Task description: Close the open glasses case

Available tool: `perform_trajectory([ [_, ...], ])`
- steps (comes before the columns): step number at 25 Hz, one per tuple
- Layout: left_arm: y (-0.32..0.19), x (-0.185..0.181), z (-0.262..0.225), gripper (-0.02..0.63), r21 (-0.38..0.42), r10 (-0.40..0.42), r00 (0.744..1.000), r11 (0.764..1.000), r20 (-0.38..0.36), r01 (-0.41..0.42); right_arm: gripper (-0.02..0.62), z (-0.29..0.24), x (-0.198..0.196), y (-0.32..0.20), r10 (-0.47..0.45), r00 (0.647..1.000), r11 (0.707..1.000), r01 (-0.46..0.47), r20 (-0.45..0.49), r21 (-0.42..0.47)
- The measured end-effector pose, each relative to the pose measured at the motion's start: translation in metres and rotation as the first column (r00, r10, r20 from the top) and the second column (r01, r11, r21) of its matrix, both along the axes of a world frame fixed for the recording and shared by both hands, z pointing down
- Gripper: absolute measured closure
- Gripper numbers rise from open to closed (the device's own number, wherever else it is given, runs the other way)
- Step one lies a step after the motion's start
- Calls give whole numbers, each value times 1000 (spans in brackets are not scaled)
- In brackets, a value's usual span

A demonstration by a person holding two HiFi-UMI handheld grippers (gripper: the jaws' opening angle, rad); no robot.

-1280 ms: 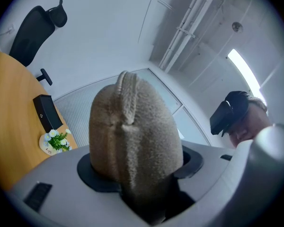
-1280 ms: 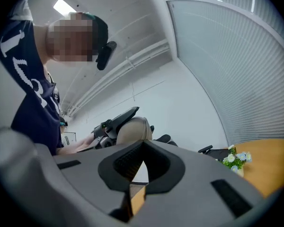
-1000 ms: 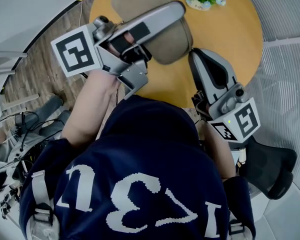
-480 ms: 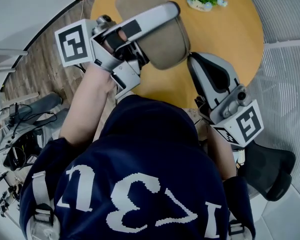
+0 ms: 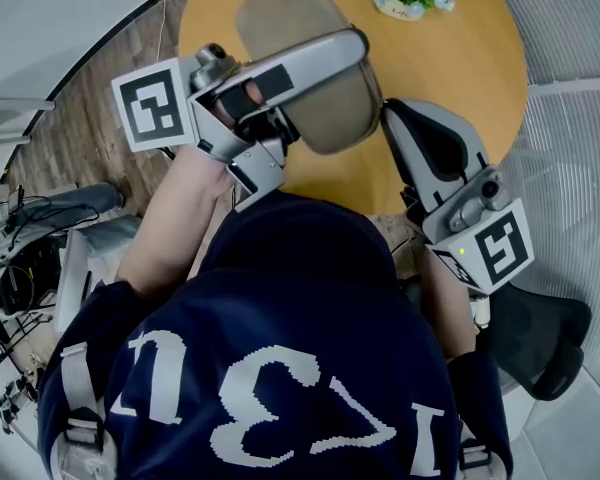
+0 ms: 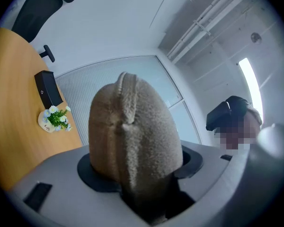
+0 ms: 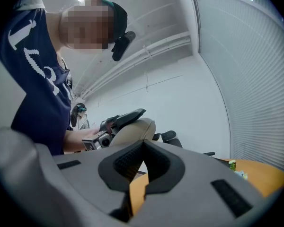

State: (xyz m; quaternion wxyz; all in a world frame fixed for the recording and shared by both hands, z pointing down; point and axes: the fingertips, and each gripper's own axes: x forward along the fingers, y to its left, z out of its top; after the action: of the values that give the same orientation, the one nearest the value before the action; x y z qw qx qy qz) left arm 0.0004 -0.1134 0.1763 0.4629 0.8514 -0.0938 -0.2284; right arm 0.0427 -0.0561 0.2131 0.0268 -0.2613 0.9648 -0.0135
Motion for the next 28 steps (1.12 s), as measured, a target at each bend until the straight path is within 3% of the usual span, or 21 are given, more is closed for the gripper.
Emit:
perform_trajectory([
  [9, 6, 7, 3, 318, 14, 107, 992, 994, 70, -108, 572, -1, -6, -4, -53, 999, 998, 53, -12, -18],
  [14, 44, 37, 24, 315, 12, 290, 944, 955, 156, -295, 572, -9, -2, -11, -29, 1000, 1000, 29, 9, -10],
  [17, 46, 37, 25, 316, 41, 276, 955, 959, 112, -281, 572, -12, -1, -12, -38, 999, 999, 38, -2, -6],
  [19, 47, 36, 27, 316, 64, 289, 947, 952, 138, -300, 572, -10, 1, -12, -43, 999, 999, 43, -14, -7],
  [24, 63, 35, 31, 316, 41, 414, 881, 900, 230, -434, 572, -11, -2, -2, -111, 993, 994, 111, -46, -16],
  [28, 92, 45, 43, 316, 5, 532, 781, 825, 327, -564, 572, -14, 2, -3, -145, 989, 988, 144, -24, -48],
])
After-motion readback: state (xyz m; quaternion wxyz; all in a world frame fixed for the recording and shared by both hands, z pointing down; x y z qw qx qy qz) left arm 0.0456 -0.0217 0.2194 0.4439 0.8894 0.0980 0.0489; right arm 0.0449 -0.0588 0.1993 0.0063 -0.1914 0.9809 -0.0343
